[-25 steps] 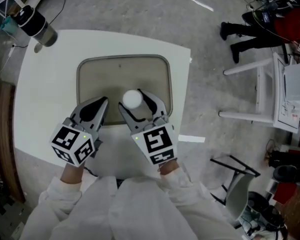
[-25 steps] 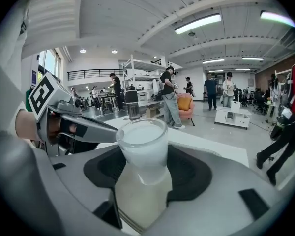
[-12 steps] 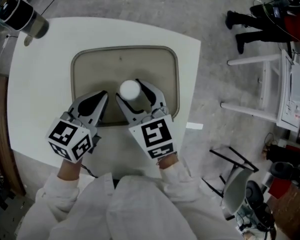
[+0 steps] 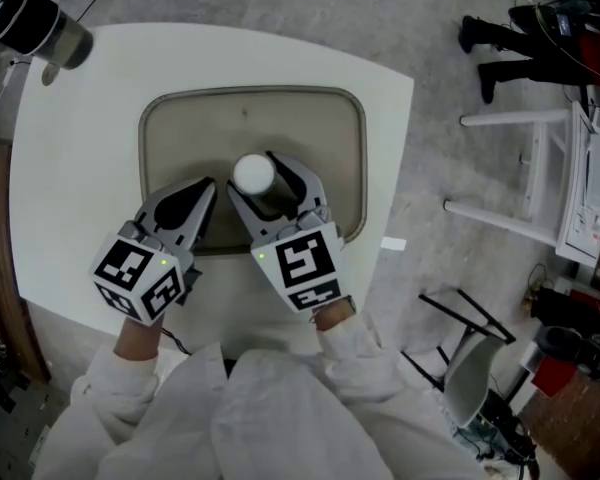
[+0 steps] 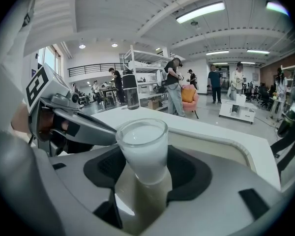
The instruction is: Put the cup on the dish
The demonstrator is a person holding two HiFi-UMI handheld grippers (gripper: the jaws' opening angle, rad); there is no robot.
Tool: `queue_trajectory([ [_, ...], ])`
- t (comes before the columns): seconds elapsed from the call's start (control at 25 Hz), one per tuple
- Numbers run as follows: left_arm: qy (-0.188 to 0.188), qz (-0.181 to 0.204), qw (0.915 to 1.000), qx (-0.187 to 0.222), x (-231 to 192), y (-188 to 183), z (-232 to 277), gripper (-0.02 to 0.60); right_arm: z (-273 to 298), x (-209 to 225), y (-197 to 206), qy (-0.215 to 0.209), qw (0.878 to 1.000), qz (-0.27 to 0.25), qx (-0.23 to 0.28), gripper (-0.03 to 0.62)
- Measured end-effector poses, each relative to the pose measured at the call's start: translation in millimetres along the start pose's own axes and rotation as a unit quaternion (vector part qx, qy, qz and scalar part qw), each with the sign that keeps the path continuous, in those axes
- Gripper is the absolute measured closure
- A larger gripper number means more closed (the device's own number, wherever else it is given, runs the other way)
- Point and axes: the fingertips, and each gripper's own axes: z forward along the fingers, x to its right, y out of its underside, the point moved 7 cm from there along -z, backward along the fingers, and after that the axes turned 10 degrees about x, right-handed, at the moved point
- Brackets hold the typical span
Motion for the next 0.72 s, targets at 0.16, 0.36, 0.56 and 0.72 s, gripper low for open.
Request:
queue_trajectory([
  [0.16,-0.006,-0.001,1.0,-0.004,-3.7,2.3,-3.5,0.572,3.6,-3.8,3.3,-0.004,1.0,0.002,-0.001,0.332],
  [0.36,-0.007,-0.004,1.0,-0.005,-4.7,3.6,-3.5,0.572,3.2,-3.9,5.7,-0.01,1.0,0.006,0.003,0.332],
  [0.56,-0.001,-0.004,0.9999,-0.011,-1.8,5.0,0.5,0.572,5.0,-3.5,5.0,-0.016,1.0,0.005,0.001,0.332],
  [0.72,0.001,-0.008,0.9999,-0.013,0.8,8.6,1.7,0.572,6.0,-5.7,6.0,-0.025,1.0,0.01,-0.001,0.332],
])
